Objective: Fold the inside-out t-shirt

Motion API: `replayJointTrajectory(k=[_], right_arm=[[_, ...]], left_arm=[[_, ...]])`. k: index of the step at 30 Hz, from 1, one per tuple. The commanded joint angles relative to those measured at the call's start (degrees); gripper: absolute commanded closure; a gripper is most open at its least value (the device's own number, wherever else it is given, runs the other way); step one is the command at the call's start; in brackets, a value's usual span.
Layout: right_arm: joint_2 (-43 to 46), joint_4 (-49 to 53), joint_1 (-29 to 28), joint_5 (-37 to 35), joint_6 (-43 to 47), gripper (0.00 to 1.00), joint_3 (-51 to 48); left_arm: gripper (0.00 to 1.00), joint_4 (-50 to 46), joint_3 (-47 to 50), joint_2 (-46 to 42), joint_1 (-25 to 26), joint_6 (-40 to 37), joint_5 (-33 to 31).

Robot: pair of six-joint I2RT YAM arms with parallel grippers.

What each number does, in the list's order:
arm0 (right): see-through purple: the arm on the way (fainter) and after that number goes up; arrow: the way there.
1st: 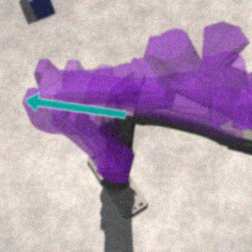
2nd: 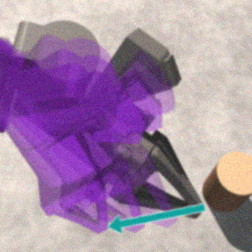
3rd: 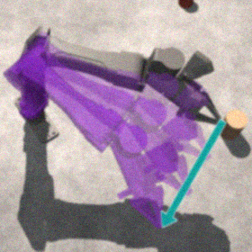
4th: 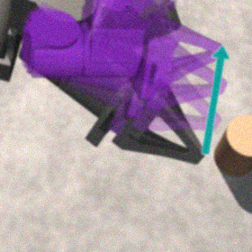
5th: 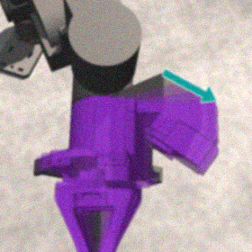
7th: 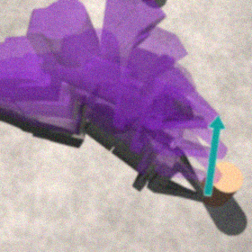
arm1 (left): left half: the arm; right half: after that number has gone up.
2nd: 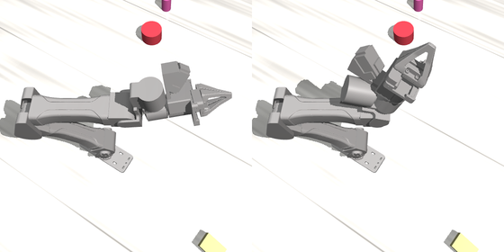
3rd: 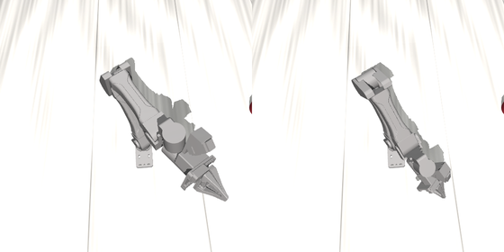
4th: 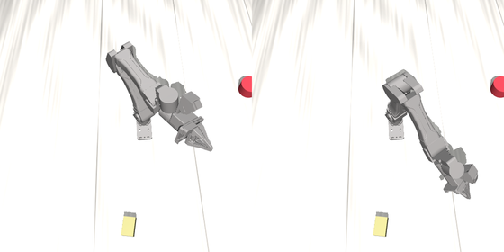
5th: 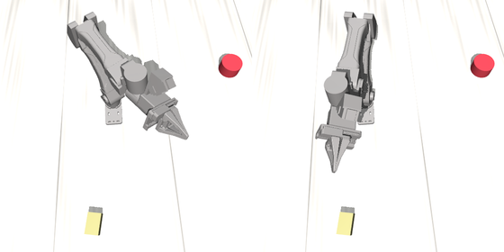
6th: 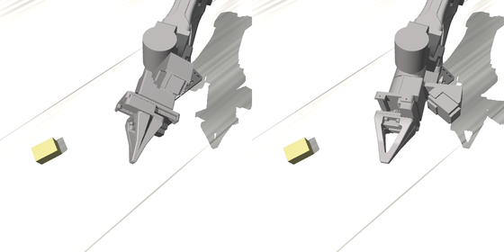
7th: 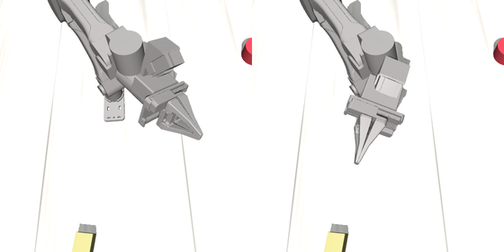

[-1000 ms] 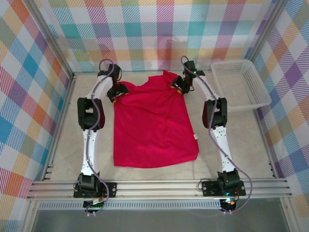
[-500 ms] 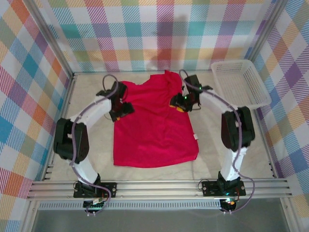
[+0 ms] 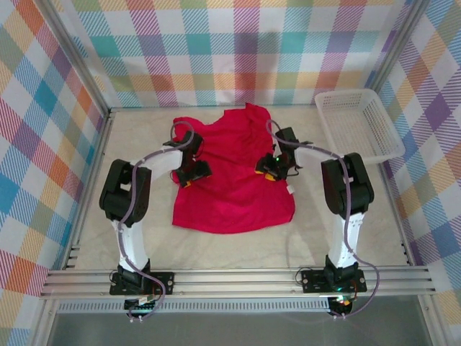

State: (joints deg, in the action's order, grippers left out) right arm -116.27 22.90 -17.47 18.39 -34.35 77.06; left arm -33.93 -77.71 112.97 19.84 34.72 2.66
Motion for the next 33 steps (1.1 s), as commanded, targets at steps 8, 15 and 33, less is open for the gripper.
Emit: replayJointTrajectory(k=[8, 15, 33], right_arm=[[12.3, 8.7, 2.1, -1.2, 5.1, 0.6, -3.5], [31.7, 7.5, -10.1, -12.2, 1.5, 0.87, -25.2], [25.6, 10.0, -19.5, -21.2, -1.1, 0.67, -26.6]], left_arm=[[0.26, -4.4, 4.6, -11.2, -0.1, 2.0, -7.8], [0.28, -2.1, 18.7, -25.6, 2.8, 5.1, -8.4], [0.0, -5.2, 23.7, -33.5, 2.0, 1.3, -19.3]])
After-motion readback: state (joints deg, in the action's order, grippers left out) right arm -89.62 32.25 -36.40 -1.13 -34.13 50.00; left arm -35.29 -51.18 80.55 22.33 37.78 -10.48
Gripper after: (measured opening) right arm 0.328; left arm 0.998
